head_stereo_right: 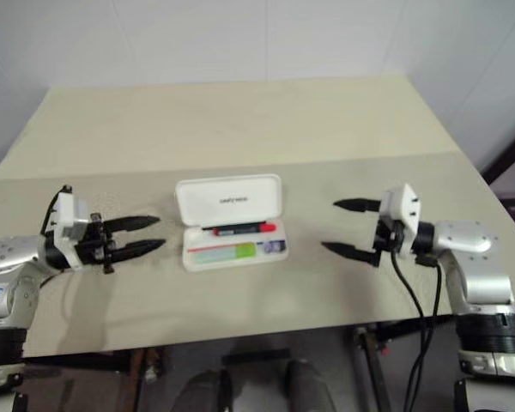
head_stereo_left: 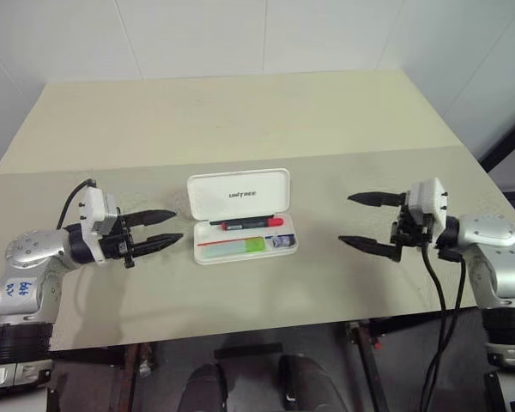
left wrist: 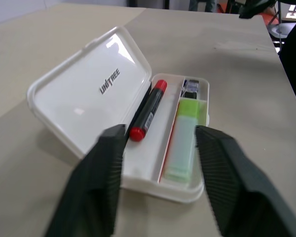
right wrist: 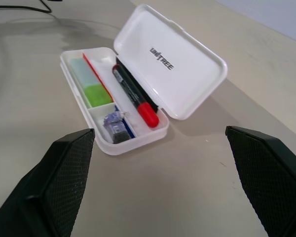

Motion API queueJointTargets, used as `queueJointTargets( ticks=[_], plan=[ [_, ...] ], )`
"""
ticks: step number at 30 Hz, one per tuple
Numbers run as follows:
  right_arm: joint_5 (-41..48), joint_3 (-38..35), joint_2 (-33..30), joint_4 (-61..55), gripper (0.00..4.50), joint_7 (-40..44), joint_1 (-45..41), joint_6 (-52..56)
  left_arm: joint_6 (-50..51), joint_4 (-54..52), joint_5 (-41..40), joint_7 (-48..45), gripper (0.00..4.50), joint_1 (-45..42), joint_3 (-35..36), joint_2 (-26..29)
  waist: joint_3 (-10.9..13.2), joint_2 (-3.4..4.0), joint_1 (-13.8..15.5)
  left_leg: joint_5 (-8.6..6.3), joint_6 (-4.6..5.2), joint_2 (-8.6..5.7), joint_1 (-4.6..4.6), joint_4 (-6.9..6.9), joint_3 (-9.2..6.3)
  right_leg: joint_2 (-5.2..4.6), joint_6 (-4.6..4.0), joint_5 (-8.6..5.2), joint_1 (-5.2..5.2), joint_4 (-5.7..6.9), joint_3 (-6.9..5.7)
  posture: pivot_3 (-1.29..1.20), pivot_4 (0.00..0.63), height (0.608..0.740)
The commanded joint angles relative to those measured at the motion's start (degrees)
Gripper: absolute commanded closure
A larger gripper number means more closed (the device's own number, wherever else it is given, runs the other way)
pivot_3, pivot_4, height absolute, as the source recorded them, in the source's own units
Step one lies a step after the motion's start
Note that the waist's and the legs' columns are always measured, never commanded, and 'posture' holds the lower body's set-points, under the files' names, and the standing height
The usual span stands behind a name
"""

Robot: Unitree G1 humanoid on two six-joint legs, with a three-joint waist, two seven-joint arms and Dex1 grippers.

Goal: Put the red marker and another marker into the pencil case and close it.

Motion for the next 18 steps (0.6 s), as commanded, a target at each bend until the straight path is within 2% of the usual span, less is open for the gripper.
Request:
queueJointTargets(
  ticks=[1,3,8,11,18],
  plan=[
    [1.5,-2.0,-0.7,-3.3,0.0,-1.5,0.6,0.1,-1.2,0.0,-1.4,-0.3,3.79,0.1,1.9,-0.2,0.0,0.0,0.0,0.0,0.01,-0.02,0.0,0.0,0.0,0.0,0.0,0.0,0.0,0.0,0.0,0.0,0.15,0.74],
    [1.6,-1.6,-0.6,-4.0,0.0,-2.0,0.8,0.3,-1.6,0.6,-1.3,-0.2,4.47,-0.2,1.9,-0.4,0.0,0.0,0.0,0.0,0.02,-0.02,0.0,0.0,0.0,0.0,0.01,0.0,0.01,0.0,0.01,0.0,0.15,0.74],
    [1.8,-1.4,-0.3,-4.5,0.0,-3.4,0.1,0.7,-3.1,1.7,-1.3,1.8,4.47,-1.2,2.7,-1.7,0.0,0.0,0.0,0.0,0.02,-0.02,0.0,0.0,0.0,0.01,0.01,0.0,0.01,0.0,0.0,0.0,0.15,0.74],
    [1.7,-1.3,-0.3,-4.4,0.0,-4.1,-0.2,0.7,-3.5,3.2,-3.7,9.0,4.47,-4.4,6.8,-5.9,0.0,0.0,0.1,0.0,0.02,-0.01,-0.01,0.02,-0.01,0.02,0.01,0.01,0.01,0.01,-0.01,0.0,0.15,0.74],
    [1.7,-0.8,0.0,-5.8,0.0,-5.2,0.9,0.9,-8.5,9.3,0.4,18.7,4.47,-8.9,8.6,-9.7,0.0,0.0,0.2,0.01,0.03,-0.07,-0.02,0.08,-0.01,0.06,0.09,0.05,0.03,0.03,-0.01,0.0,0.15,0.74]
  ],
)
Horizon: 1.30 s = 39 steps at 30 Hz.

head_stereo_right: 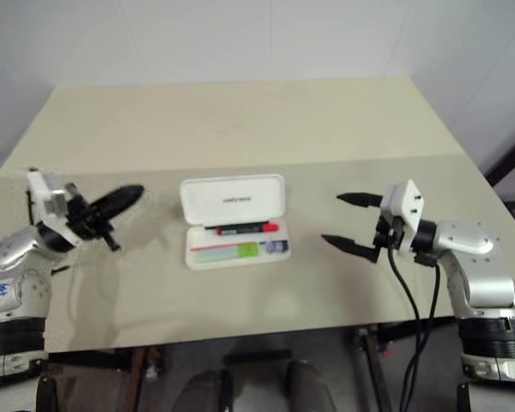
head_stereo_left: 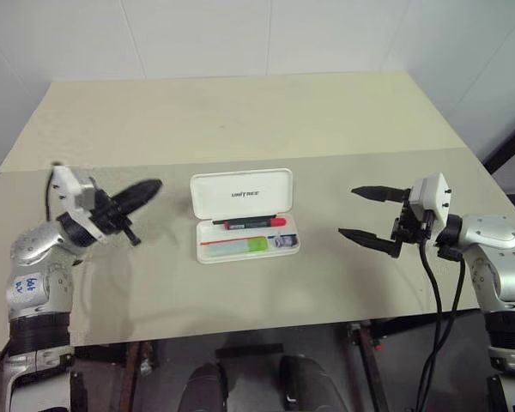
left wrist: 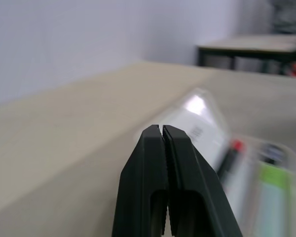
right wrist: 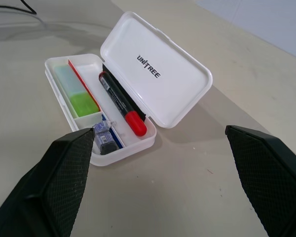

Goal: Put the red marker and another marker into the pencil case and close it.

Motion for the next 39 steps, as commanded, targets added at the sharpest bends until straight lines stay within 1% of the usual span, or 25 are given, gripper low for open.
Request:
queueJointTargets(
  ticks=[1,5,10,13,16,20,24,28,35,39],
  plan=[
    [1.1,-0.8,0.0,-2.6,0.0,-0.8,0.3,0.0,-3.6,2.9,3.0,3.6,4.47,-2.2,-0.3,-0.9,0.0,0.0,0.0,0.0,0.0,-0.01,0.0,0.0,0.01,0.0,0.01,0.0,0.0,-0.01,0.0,0.0,0.15,0.74],
    [1.3,-0.7,0.3,-3.8,0.0,-1.7,0.8,0.3,-3.9,7.5,9.5,6.9,4.47,-5.2,-5.7,-1.7,0.0,-0.01,0.1,0.0,0.01,-0.02,0.01,0.02,0.01,0.05,0.02,0.01,0.02,0.0,0.0,0.0,0.15,0.74],
    [1.4,-0.7,0.5,-4.8,0.0,-2.5,1.5,0.5,-2.9,14.2,14.4,9.8,4.47,-9.6,-10.1,-2.1,0.0,-0.01,0.1,0.01,0.01,-0.03,0.0,0.02,0.01,0.07,0.04,0.02,0.02,-0.02,-0.01,0.0,0.15,0.74],
    [1.5,-0.9,0.6,-5.7,0.0,-3.2,2.0,0.8,-2.6,17.4,15.7,10.4,4.47,-12.1,-11.7,-2.9,0.0,-0.01,0.1,0.01,0.01,-0.02,-0.02,0.01,0.01,0.09,0.04,0.02,0.0,-0.03,-0.01,0.0,0.15,0.74],
    [1.7,-1.0,0.7,-6.3,0.0,-3.8,2.5,0.9,-2.2,18.5,16.0,9.4,4.47,-13.4,-12.8,-3.9,0.0,-0.01,0.0,0.01,0.01,-0.02,-0.02,0.01,0.03,0.09,0.04,0.02,0.0,-0.03,0.0,0.0,0.15,0.74],
    [1.7,-1.0,1.0,-6.7,0.0,-4.4,3.1,0.8,-2.9,19.2,15.2,7.4,4.47,-14.8,-13.6,-4.9,0.0,-0.02,0.1,0.01,0.01,-0.02,-0.02,0.02,0.03,0.1,0.04,0.02,0.0,-0.03,-0.01,0.0,0.15,0.74],
    [1.7,-0.9,1.3,-6.8,0.0,-4.8,3.5,0.5,-3.3,17.7,13.3,3.2,4.47,-15.0,-13.1,-5.2,0.0,-0.02,0.1,0.01,0.01,-0.02,-0.02,0.03,0.03,0.11,0.05,0.03,0.01,-0.03,0.0,0.0,0.15,0.74],
    [1.5,-0.8,1.8,-6.9,0.0,-5.1,4.1,0.3,-2.5,16.4,12.9,-0.1,4.47,-14.6,-13.0,-3.5,0.0,-0.02,0.1,0.01,0.01,-0.02,-0.03,0.04,0.03,0.11,0.05,0.03,0.01,-0.03,-0.01,0.0,0.15,0.74],
    [1.4,-0.4,2.3,-6.6,0.0,-5.3,4.4,0.0,-3.4,11.8,14.7,-8.4,4.47,-15.1,-17.0,-0.4,0.0,-0.02,0.1,0.01,0.01,-0.03,-0.02,0.04,0.04,0.11,0.05,0.03,0.01,-0.03,0.0,0.0,0.15,0.74],
    [1.1,-0.1,2.8,-6.4,0.0,-5.4,4.2,-0.2,-3.1,9.3,15.1,-11.2,4.47,-15.6,-19.6,-0.5,0.0,-0.03,0.2,0.01,0.01,-0.03,-0.03,0.06,0.02,0.11,0.05,0.03,0.02,-0.02,-0.01,0.0,0.15,0.74]
  ],
)
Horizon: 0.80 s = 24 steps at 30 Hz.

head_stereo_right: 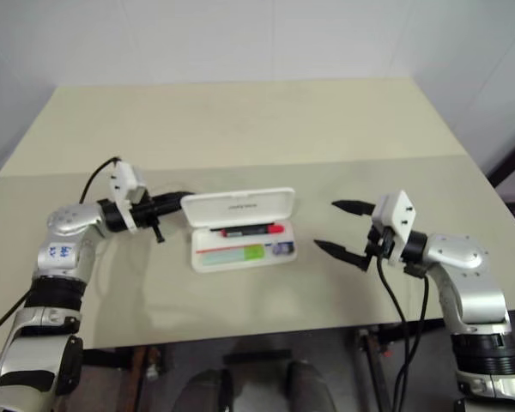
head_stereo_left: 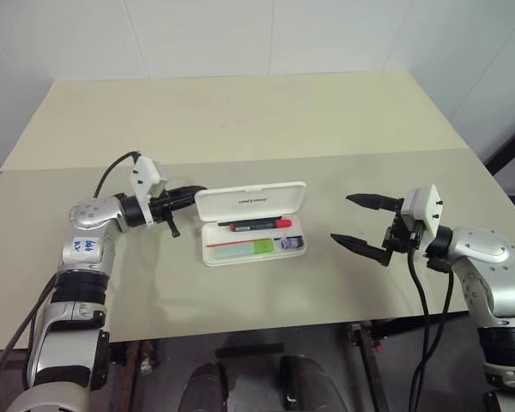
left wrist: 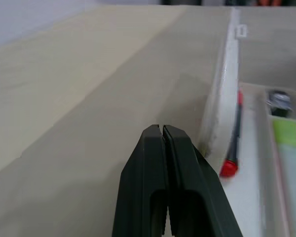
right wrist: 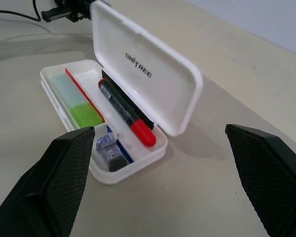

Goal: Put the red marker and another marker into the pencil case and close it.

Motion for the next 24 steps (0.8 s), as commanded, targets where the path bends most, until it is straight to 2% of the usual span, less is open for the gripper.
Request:
queueJointTargets(
  ticks=[1,12,24],
  plan=[
    [0.7,-0.6,0.3,-1.2,0.0,-0.3,-0.4,-1.2,-0.6,-3.6,0.3,-2.4,4.47,-2.1,-1.8,0.4,0.0,0.0,0.0,0.0,0.0,0.0,0.0,0.0,0.0,0.0,0.0,0.0,0.0,0.0,0.0,0.0,0.15,0.74],
    [0.8,-1.5,0.9,-3.3,0.0,-2.0,1.8,-1.5,2.4,-5.3,4.2,-4.6,4.47,-1.4,-10.2,-1.0,0.0,0.0,-0.2,0.0,0.01,0.0,0.0,0.0,0.0,0.04,0.0,0.0,-0.01,0.0,0.03,0.0,0.15,0.74],
    [1.3,-2.2,1.1,-6.4,0.0,-4.7,5.1,-1.4,4.6,-4.8,7.5,-5.1,4.47,1.0,-14.9,-2.1,0.0,0.0,-0.1,0.0,0.01,0.0,0.06,0.02,-0.01,0.04,0.0,0.0,0.04,0.03,0.05,0.0,0.15,0.74]
  ],
)
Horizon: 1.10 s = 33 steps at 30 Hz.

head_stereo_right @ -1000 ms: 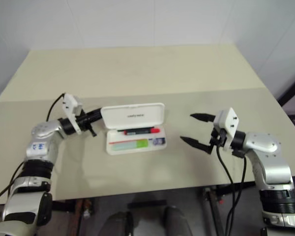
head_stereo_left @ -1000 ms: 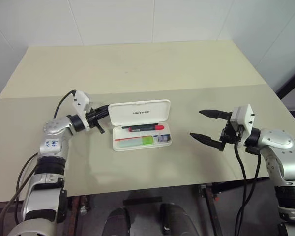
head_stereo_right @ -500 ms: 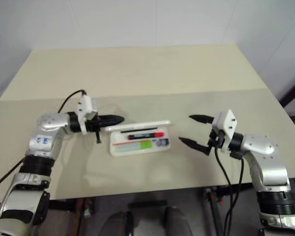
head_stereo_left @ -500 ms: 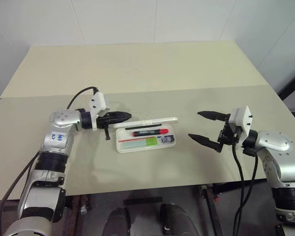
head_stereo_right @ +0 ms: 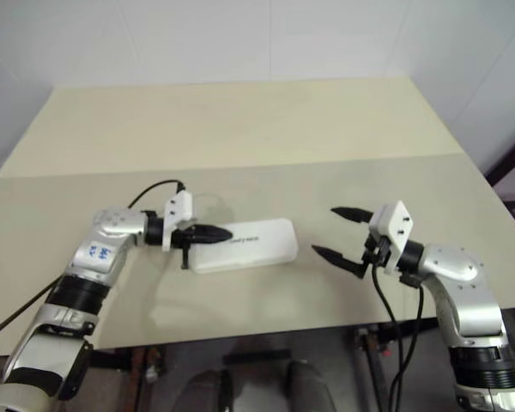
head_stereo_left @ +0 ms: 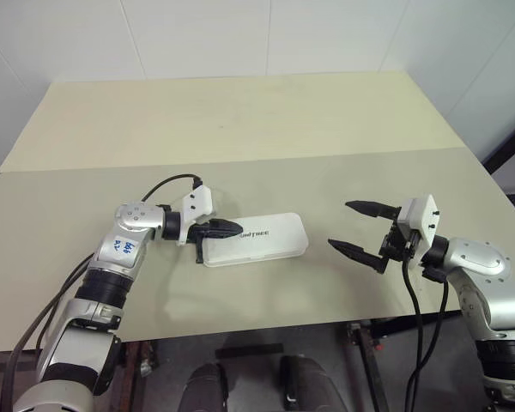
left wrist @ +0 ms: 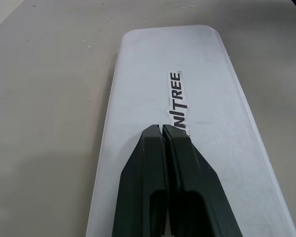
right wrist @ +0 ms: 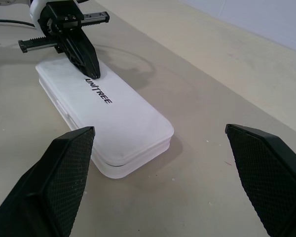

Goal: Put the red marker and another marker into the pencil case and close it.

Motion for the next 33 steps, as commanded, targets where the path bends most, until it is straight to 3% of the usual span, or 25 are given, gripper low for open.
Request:
queueJointTargets(
  ticks=[1,8,15,22,25,33],
  plan=[
    [1.4,-2.1,0.2,-2.9,0.0,-1.0,0.6,-1.0,0.9,-0.6,1.5,-1.1,4.47,1.5,-2.3,-0.5,0.0,0.0,0.0,0.0,0.0,0.0,0.02,0.0,0.0,0.0,0.0,0.0,0.03,0.0,0.0,0.0,0.15,0.74],
    [1.5,-2.2,0.5,-3.9,0.0,-2.4,1.5,-1.1,3.0,-1.8,2.5,-0.9,4.47,2.1,-4.4,-1.1,0.0,0.0,0.0,0.0,0.0,0.0,0.24,-0.01,0.01,0.0,0.0,0.0,0.22,0.0,0.04,0.0,0.15,0.74],
    [1.8,-2.0,0.7,-3.8,0.0,-2.9,1.7,-1.0,6.6,-3.8,-0.4,0.3,4.47,3.1,-1.7,-2.0,0.0,0.0,0.0,0.01,0.02,-0.01,0.24,0.0,0.01,0.0,0.0,0.0,0.22,0.02,0.06,0.0,0.15,0.74],
    [1.7,-1.7,0.4,-0.6,0.0,-1.8,0.2,-1.5,9.8,-9.6,-15.0,-1.2,4.47,6.4,13.2,-1.3,0.0,-0.02,-0.4,0.01,0.01,0.04,0.2,-0.05,0.02,0.02,0.0,0.0,0.13,0.04,0.08,0.0,0.15,0.74],
    [1.4,-1.6,0.4,0.3,0.0,-1.8,-0.5,-1.8,10.0,-11.1,-17.2,-1.6,3.88,8.9,17.4,1.5,0.0,-0.01,-0.3,0.02,-0.01,0.06,0.21,-0.07,0.01,0.03,-0.01,-0.01,0.11,0.06,0.06,0.0,0.15,0.74],
    [1.5,-3.2,-0.4,1.0,0.0,-2.1,-0.3,-2.3,10.1,-18.5,-20.0,-1.1,1.12,17.7,22.9,5.8,0.0,-0.02,-0.1,0.01,0.02,-0.01,0.19,-0.07,0.02,-0.12,-0.01,-0.01,0.14,0.0,0.05,0.0,0.15,0.74]
  ],
)
